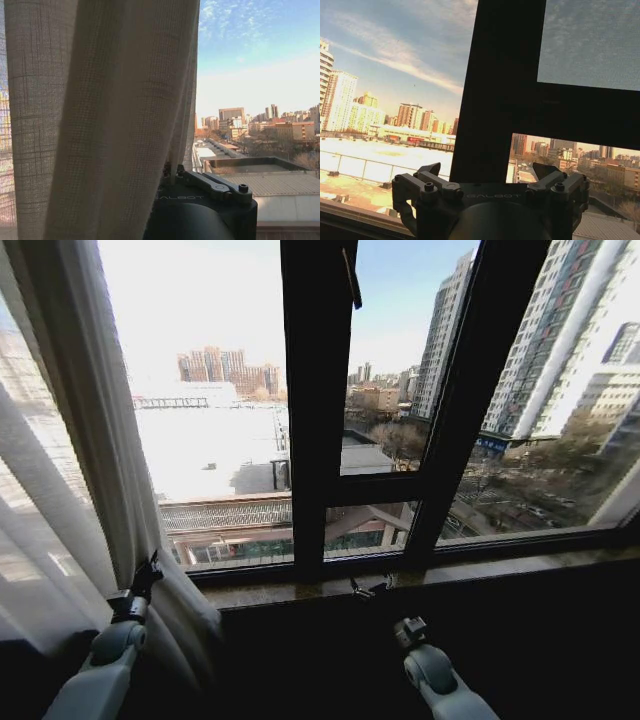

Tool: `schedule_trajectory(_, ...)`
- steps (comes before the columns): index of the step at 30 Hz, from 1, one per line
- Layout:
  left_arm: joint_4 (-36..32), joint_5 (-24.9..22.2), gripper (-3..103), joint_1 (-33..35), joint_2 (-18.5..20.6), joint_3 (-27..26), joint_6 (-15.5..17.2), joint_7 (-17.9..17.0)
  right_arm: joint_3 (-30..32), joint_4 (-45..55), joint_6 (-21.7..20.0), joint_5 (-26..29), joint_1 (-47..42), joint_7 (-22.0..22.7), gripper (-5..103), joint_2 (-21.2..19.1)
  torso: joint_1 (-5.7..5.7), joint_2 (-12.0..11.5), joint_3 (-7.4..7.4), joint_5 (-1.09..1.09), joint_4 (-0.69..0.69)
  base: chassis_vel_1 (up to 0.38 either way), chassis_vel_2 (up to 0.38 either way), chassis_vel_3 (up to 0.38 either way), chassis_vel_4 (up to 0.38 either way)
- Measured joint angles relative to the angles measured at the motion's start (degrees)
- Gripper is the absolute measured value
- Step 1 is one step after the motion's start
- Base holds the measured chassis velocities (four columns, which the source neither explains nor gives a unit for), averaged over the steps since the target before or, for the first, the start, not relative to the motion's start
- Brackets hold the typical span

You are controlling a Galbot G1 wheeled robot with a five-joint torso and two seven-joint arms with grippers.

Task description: Open the curtains by pulling them apart, changing their state from closed to fully open.

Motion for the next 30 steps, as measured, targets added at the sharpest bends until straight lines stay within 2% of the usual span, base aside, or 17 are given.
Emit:
schedule_trajectory(8,-0.2,0.1,0,0.1,-0.1,0.0,0.0,-0.2,0.0,0.0,0.0,0.0,0.0,0.0,100,0.0,0.00,0.0,0.00,0.00,-0.01,0.375,0.330,-0.380,-0.326)
schedule_trajectory(12,-0.2,0.2,0,0.2,-0.1,0.0,0.0,-0.3,0.0,0.0,0.0,0.0,0.0,0.0,100,0.0,0.00,0.0,0.00,-0.02,0.03,0.280,0.260,-0.279,-0.251)
schedule_trajectory(24,0.5,0.3,0,0.0,-0.2,0.1,0.1,-0.4,0.0,0.0,0.0,0.0,0.0,0.0,100,0.0,0.01,0.0,0.01,0.00,-0.05,0.032,0.027,-0.020,-0.040)
schedule_trajectory(30,1.2,0.4,0,-0.4,-0.3,0.1,-0.2,-0.4,0.0,0.0,0.0,0.0,0.0,0.0,100,0.0,0.00,0.0,0.00,-0.03,0.00,0.032,0.005,-0.037,-0.009)
